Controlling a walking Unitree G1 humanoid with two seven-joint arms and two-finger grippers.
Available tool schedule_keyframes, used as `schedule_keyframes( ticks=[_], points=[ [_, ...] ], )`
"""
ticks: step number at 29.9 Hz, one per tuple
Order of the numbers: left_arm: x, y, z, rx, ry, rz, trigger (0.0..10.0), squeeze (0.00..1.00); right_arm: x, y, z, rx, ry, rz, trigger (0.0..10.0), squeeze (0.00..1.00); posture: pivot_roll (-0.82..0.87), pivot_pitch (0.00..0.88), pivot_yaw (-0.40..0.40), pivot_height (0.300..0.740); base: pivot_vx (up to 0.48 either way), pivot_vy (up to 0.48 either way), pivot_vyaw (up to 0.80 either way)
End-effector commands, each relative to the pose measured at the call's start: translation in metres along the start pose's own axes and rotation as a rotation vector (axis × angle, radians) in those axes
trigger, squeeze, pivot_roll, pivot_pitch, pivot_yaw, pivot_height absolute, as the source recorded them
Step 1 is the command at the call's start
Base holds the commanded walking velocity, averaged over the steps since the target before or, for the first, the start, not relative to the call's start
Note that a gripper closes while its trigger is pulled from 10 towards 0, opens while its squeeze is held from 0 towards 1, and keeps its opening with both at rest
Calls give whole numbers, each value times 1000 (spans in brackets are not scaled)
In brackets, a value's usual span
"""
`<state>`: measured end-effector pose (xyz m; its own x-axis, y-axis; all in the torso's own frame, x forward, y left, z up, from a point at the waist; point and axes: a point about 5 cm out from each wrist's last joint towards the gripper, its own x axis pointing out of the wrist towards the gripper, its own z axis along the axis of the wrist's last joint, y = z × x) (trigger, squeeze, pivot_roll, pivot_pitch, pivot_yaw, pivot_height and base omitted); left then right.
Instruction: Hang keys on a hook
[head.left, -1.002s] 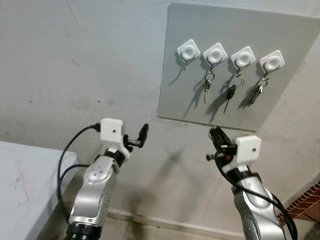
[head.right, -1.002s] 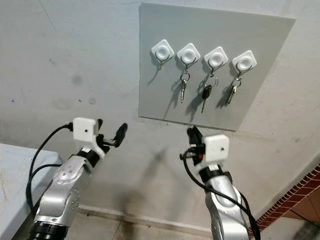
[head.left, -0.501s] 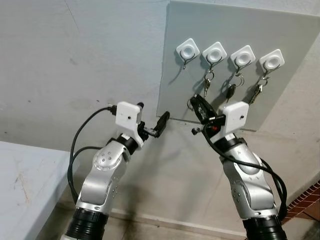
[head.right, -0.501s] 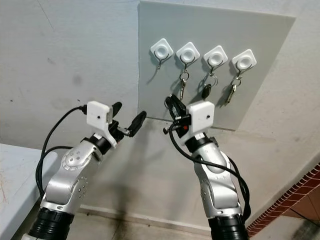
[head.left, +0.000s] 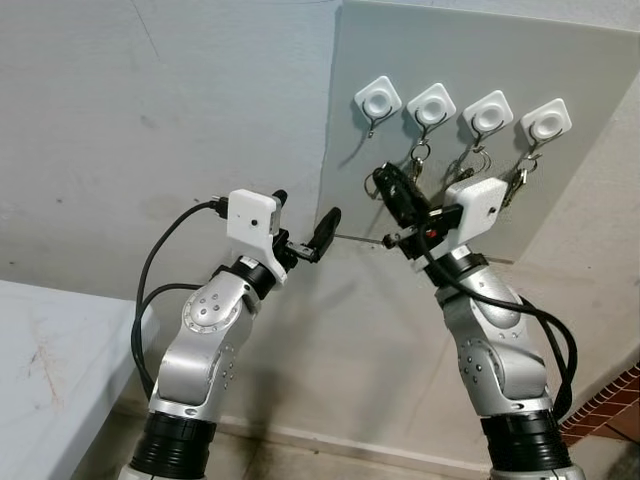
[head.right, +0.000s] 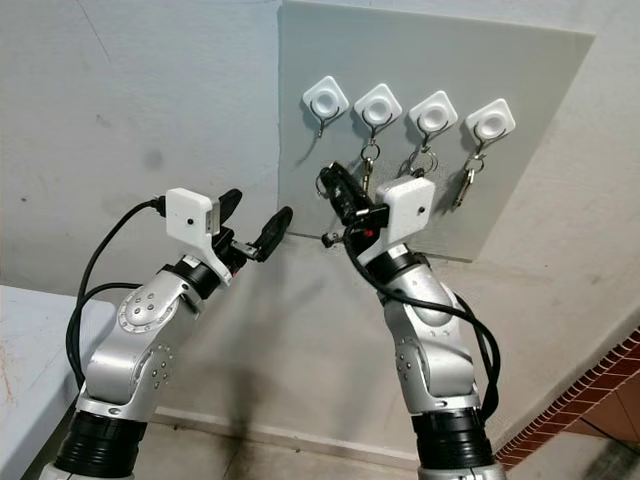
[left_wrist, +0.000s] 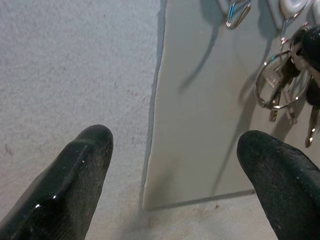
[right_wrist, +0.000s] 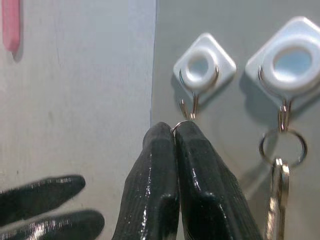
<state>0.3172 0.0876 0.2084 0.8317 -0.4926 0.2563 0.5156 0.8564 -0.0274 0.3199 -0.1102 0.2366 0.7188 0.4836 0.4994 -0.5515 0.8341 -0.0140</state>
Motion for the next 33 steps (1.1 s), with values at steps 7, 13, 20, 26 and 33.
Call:
schedule_keyframes(
  ticks=[7,13,20,26,33],
  points=[
    [4,-10,10,10,-24,-51,10000,0,12,-1,16,9,-71,6,10000,0,6,0,-56,740,0,0,0],
    [6,-16,13,2,-31,-83,10000,0,20,2,19,22,-94,3,10000,0,5,0,-55,740,0,0,0],
    [6,-20,15,6,-33,-100,10000,0,26,6,19,53,-109,-2,10000,0,7,0,-57,740,0,0,0],
    [6,-21,14,1,-30,-103,10000,0,29,6,19,73,-111,-18,10000,0,7,0,-59,740,0,0,0],
    [6,-21,15,-4,-30,-101,10000,0,31,2,17,118,-94,-82,10000,0,7,0,-59,740,0,0,0]
  ],
)
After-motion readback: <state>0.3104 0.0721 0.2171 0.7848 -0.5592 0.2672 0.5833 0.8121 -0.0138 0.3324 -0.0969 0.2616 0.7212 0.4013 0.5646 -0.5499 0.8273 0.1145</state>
